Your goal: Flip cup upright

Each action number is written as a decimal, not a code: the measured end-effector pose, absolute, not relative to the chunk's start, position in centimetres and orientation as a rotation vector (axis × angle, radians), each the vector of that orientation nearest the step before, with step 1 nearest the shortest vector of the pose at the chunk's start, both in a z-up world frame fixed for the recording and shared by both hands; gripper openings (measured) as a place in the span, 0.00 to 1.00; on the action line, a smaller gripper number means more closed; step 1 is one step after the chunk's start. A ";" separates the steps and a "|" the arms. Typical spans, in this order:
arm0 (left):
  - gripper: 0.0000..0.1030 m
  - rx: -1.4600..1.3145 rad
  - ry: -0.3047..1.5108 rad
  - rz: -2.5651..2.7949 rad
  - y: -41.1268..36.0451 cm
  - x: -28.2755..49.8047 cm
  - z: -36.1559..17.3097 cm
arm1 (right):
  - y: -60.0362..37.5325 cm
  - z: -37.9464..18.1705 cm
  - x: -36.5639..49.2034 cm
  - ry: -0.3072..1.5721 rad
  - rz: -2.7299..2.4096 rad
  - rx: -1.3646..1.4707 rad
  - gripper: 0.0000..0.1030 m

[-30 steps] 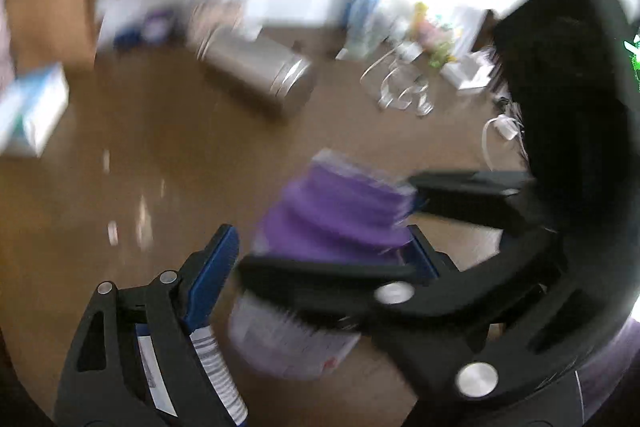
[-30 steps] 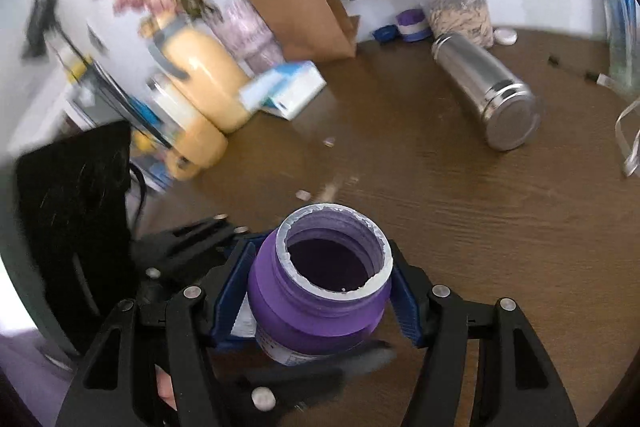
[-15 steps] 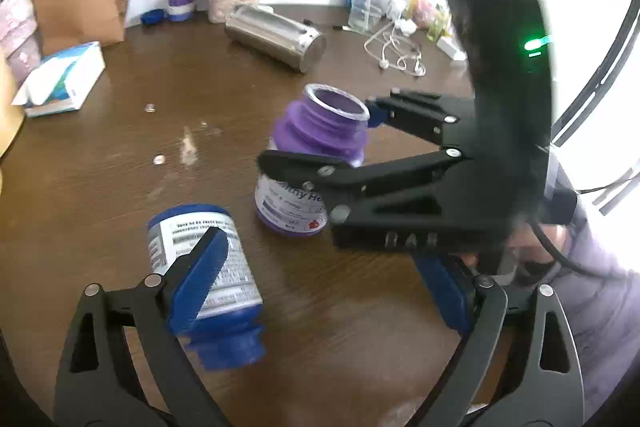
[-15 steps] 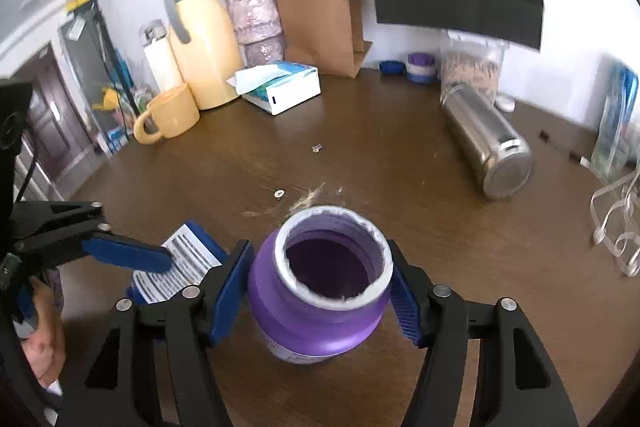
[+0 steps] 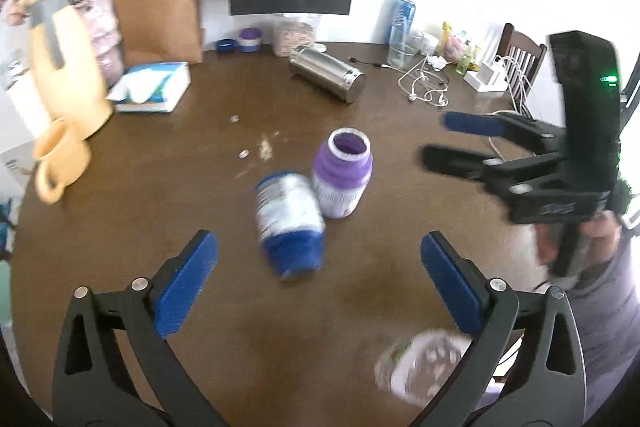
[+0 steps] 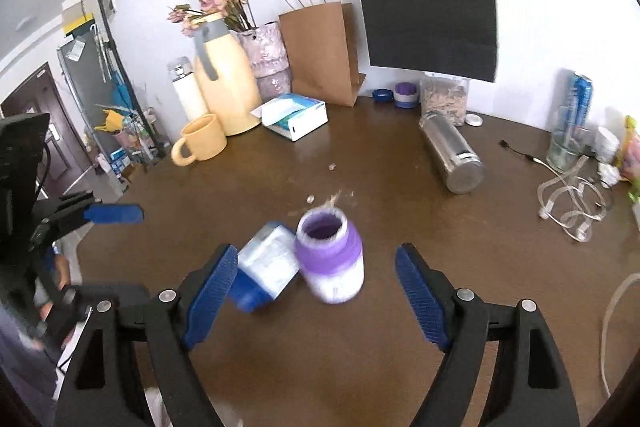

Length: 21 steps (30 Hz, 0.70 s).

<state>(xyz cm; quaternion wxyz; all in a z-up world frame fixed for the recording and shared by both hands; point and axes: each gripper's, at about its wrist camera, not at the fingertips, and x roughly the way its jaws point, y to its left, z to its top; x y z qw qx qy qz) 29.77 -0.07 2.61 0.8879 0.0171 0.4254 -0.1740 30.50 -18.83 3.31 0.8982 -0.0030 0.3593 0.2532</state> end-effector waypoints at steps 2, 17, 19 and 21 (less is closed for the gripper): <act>0.98 0.030 0.870 -0.341 0.4 27.5 2.8 | -19.5 3.6 28.1 0.752 0.527 0.006 0.83; 1.00 0.009 0.671 -0.193 -0.5 9.0 2.3 | -18.6 1.9 9.1 0.674 0.570 0.100 0.83; 1.00 0.019 0.638 -0.159 -0.5 7.1 2.0 | -18.3 0.7 7.3 0.686 0.600 0.155 0.83; 1.00 0.040 0.607 -0.114 -0.2 5.4 1.8 | -17.8 -0.2 5.6 0.698 0.589 0.150 0.83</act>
